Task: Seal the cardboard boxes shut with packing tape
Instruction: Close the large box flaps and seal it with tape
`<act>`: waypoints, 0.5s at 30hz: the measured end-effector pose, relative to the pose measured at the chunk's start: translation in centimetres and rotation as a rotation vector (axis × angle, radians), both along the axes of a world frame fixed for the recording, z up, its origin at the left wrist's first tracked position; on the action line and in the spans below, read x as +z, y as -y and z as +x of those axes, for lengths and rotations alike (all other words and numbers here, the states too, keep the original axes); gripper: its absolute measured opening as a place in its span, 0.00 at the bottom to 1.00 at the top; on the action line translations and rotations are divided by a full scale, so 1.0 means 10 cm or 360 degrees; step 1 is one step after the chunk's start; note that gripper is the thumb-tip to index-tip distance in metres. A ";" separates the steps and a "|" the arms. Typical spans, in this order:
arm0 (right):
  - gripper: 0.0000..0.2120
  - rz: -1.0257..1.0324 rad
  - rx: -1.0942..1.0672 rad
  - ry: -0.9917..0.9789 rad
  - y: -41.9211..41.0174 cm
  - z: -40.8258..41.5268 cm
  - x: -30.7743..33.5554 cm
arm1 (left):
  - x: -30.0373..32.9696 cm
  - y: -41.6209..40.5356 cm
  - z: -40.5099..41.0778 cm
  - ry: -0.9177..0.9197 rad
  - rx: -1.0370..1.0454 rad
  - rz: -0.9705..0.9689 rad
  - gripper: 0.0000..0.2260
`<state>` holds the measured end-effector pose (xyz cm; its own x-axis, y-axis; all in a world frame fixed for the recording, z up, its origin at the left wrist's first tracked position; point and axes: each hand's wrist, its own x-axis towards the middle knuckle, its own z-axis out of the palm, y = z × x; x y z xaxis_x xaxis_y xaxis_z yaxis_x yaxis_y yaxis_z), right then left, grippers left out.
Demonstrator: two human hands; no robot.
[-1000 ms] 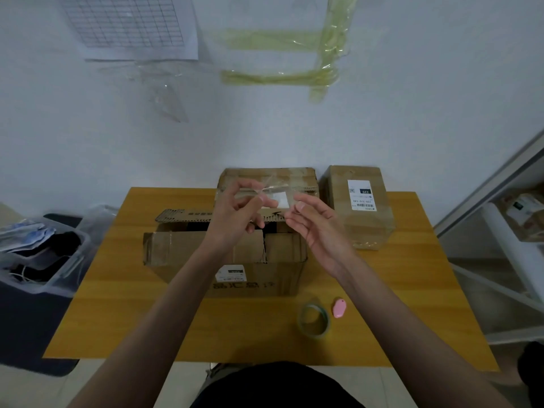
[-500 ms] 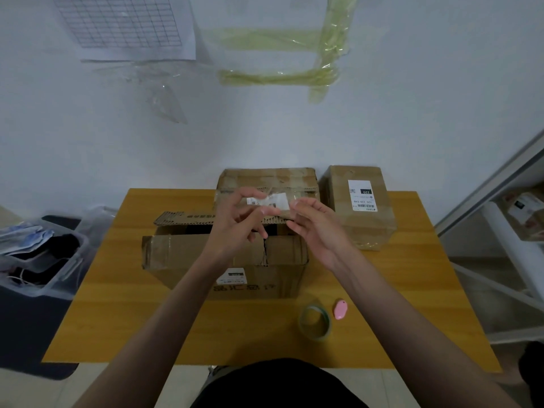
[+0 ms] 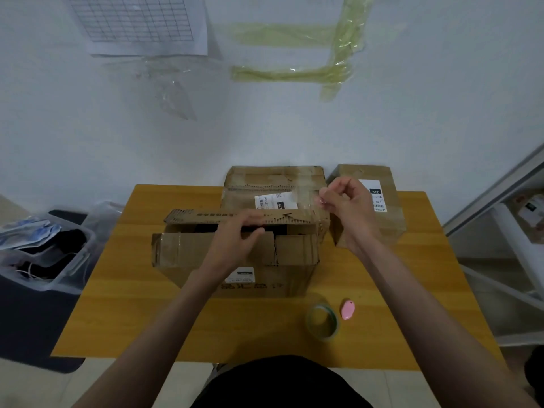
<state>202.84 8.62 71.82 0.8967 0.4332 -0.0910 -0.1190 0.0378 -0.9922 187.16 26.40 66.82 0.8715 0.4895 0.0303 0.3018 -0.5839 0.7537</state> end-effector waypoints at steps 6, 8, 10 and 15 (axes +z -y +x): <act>0.11 -0.0302 0.0590 0.0203 0.01 -0.02 -0.02 | -0.03 -0.07 0.33 -0.0491 -0.0432 0.0388 0.09; 0.12 -0.0310 0.0730 0.0234 0.01 -0.06 0.00 | -0.03 -0.08 0.44 -0.0591 -0.0477 0.0483 0.05; 0.13 -0.0327 0.0817 0.0246 0.02 -0.08 0.04 | -0.04 -0.07 0.51 -0.0714 -0.0528 0.0508 0.05; 0.18 -0.0438 0.0976 0.0281 0.05 -0.06 0.08 | 0.01 -0.06 0.59 -0.0830 -0.0610 0.0354 0.08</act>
<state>202.26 8.12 72.67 0.5088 0.8485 -0.1453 0.1257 -0.2402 -0.9625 193.03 26.97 66.92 0.9100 0.1740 -0.3763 0.3337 -0.8460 0.4157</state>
